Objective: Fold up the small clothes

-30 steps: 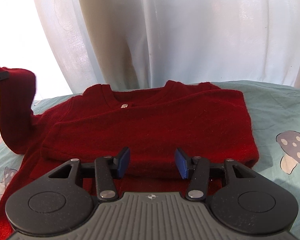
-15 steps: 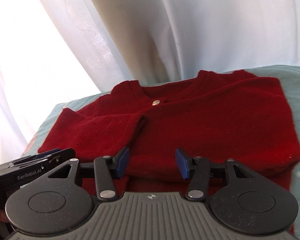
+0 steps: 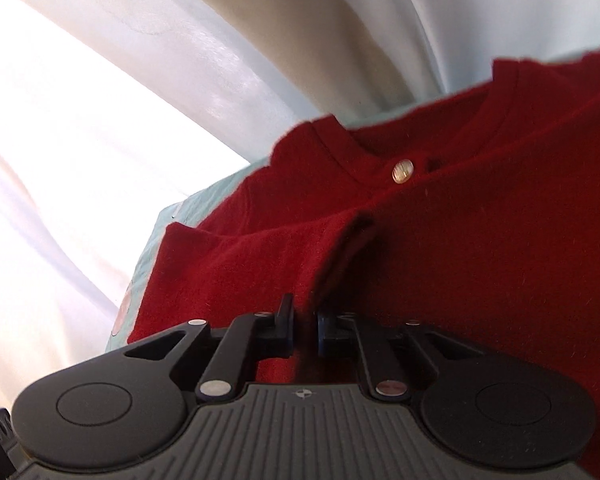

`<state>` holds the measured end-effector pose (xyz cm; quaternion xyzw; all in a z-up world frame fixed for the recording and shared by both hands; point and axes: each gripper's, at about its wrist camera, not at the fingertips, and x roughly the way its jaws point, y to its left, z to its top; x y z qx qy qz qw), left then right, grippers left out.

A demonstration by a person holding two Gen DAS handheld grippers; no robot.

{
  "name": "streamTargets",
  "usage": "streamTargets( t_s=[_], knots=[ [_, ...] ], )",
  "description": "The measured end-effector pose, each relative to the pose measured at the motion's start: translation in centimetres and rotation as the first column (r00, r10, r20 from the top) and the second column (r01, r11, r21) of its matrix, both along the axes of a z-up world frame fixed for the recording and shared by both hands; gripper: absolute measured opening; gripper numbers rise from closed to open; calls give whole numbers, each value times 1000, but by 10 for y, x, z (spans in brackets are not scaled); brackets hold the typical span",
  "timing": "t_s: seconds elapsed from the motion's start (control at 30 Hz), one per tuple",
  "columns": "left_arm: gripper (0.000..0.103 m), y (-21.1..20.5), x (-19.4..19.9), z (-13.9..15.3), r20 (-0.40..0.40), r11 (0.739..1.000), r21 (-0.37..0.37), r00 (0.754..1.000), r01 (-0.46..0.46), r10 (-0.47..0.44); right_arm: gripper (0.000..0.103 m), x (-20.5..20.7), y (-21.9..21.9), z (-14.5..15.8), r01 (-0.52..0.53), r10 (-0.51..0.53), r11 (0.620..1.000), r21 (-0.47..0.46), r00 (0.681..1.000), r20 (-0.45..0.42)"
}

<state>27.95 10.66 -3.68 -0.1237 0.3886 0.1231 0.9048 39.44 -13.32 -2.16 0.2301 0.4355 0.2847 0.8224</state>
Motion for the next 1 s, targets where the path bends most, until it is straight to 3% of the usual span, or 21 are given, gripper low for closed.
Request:
streamTargets(
  t_s=[0.13, 0.3, 0.4, 0.57, 0.7, 0.73, 0.9, 0.97, 1.0],
  knots=[
    [62, 7, 12, 0, -4, 1000, 20, 1000, -16, 16, 10, -26, -17, 52, 43, -35, 999, -33, 978, 207],
    [60, 16, 28, -1, -5, 999, 12, 999, -39, 39, 10, -39, -62, 76, 123, -86, 986, -109, 952, 295],
    [59, 17, 37, -4, -6, 1000, 9, 1000, -30, 30, 10, -33, -88, 60, 161, -122, 974, -160, 966, 229],
    [56, 15, 47, -8, -30, 999, 35, 1000, -4, 5, 16, -25, -117, 22, 199, -190, 974, -107, 978, 87],
    [57, 14, 50, -9, -31, 999, 31, 999, 7, -6, 45, -23, -130, 3, 206, -206, 978, -30, 979, 10],
    [57, 13, 51, -10, -35, 999, 34, 999, 13, -12, 46, -22, -135, 1, 209, -209, 978, -10, 978, -6],
    [57, 10, 55, -14, -44, 999, 40, 999, 16, -14, 46, -13, -136, -10, 191, -188, 979, 70, 981, -43],
    [57, 11, 55, -13, -40, 999, 39, 999, 12, -11, 34, -10, -128, -8, 176, -174, 982, 62, 984, -33],
    [57, 11, 55, -12, -40, 999, 43, 999, 12, -10, 14, -10, -124, -4, 176, -176, 984, 31, 984, -9]
  ],
)
